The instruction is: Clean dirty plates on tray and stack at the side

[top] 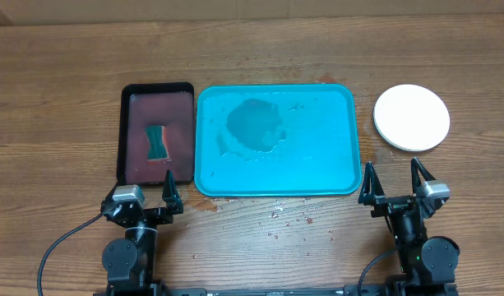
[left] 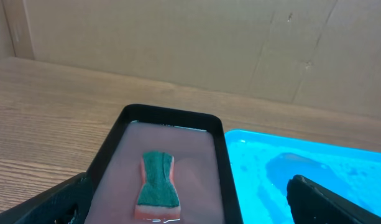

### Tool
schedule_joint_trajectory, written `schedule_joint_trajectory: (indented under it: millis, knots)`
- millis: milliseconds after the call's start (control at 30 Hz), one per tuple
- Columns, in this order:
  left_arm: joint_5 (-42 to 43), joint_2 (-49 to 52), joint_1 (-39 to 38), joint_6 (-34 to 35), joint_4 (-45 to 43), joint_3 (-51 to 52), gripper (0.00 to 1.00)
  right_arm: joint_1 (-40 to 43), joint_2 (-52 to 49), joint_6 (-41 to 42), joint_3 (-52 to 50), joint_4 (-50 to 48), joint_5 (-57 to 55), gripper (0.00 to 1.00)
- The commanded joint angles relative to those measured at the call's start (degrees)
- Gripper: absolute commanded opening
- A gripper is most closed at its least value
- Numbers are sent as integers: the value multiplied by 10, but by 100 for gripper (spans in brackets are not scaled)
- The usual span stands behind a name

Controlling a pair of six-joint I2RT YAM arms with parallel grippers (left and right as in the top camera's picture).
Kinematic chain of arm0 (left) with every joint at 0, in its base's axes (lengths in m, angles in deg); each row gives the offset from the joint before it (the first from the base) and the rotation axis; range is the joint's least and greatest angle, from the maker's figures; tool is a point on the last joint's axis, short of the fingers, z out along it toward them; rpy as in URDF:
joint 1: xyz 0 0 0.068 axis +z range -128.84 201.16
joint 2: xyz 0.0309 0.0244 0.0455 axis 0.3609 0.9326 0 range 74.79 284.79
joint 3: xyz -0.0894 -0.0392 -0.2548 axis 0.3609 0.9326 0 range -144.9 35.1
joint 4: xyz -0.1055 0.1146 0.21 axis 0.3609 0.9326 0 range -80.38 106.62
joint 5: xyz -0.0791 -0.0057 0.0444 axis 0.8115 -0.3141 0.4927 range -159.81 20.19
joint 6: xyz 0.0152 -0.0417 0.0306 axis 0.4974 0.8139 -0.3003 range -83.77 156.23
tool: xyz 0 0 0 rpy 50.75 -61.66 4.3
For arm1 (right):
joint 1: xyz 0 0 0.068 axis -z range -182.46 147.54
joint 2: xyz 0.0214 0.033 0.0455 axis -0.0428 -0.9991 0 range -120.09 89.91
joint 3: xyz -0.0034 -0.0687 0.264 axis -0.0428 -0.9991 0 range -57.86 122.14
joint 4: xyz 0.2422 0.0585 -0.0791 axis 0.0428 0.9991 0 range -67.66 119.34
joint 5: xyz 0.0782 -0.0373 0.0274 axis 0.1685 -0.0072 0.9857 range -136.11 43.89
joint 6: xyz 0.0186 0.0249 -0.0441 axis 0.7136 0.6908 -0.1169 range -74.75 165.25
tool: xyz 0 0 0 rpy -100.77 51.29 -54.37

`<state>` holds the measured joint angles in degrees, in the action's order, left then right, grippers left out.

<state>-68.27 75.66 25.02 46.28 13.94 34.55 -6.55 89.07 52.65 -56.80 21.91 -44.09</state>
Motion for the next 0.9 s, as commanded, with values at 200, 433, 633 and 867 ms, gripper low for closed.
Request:
schedule_joint_trajectory:
  millis: [200,433,633,867]
  knots:
    - [9,-6,3,-10,0,3,100,4,5,-3,-6,52,-9,100]
    - [8,-6,3,-10,0,3,100,4,5,-3,-6,52,-9,100]
    - [9,-6,3,-10,0,3,100,4,5,-3,-6,52,-9,100]
    - [9,-6,3,-10,0,3,100,4,5,-3,-6,52,-9,100]
